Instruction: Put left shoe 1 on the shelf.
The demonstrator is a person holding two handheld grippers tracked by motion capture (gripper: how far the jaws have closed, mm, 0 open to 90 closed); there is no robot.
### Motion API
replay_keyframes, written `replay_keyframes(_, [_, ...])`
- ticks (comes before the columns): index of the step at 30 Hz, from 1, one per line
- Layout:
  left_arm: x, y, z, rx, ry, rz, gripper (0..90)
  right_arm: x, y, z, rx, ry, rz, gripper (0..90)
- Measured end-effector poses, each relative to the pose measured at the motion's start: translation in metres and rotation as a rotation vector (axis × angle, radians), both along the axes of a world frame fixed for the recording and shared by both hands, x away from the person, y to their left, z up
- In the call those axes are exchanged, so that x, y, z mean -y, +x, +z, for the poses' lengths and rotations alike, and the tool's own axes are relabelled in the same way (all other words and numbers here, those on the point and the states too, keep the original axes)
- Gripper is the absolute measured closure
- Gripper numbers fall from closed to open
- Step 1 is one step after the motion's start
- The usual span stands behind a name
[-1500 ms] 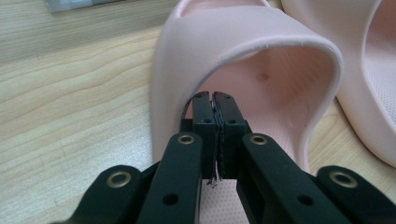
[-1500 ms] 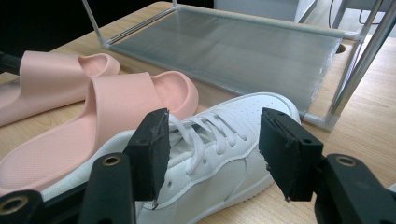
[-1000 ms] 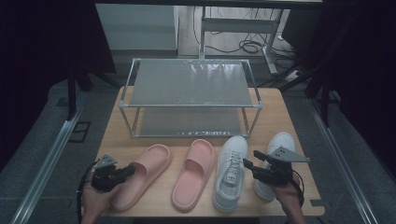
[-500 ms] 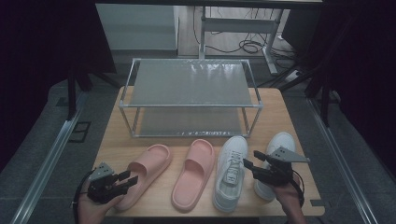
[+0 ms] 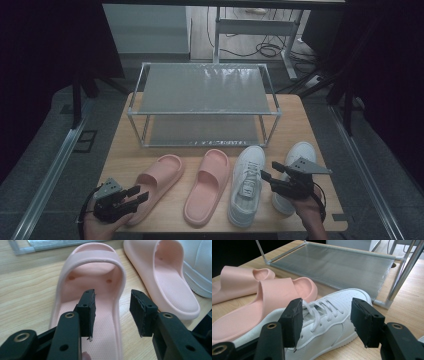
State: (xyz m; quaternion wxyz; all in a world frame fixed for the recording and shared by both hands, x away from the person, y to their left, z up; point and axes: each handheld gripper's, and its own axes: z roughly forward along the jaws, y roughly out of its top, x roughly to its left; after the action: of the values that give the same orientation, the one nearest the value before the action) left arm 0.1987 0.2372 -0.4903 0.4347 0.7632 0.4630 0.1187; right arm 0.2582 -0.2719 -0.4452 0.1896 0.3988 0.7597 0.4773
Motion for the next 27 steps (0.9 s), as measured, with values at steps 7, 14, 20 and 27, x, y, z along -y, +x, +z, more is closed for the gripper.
replay_keyframes(7, [0.012, 0.003, 0.000, -0.003, 0.012, -0.024, 56.1, 0.000, 0.000, 0.000, 0.001, 0.000, 0.001, 44.1])
replay_keyframes(14, [0.024, 0.007, -0.009, -0.021, 0.021, -0.037, 56.2, -0.001, -0.001, 0.002, 0.006, 0.000, 0.005, 44.1])
replay_keyframes(20, [0.031, 0.013, -0.013, -0.024, 0.040, -0.035, 56.5, 0.000, -0.001, 0.002, 0.006, 0.000, 0.001, 44.2])
replay_keyframes(27, [0.041, 0.024, -0.017, -0.032, 0.054, -0.034, 58.2, -0.001, -0.002, 0.003, 0.009, -0.001, 0.006, 44.1])
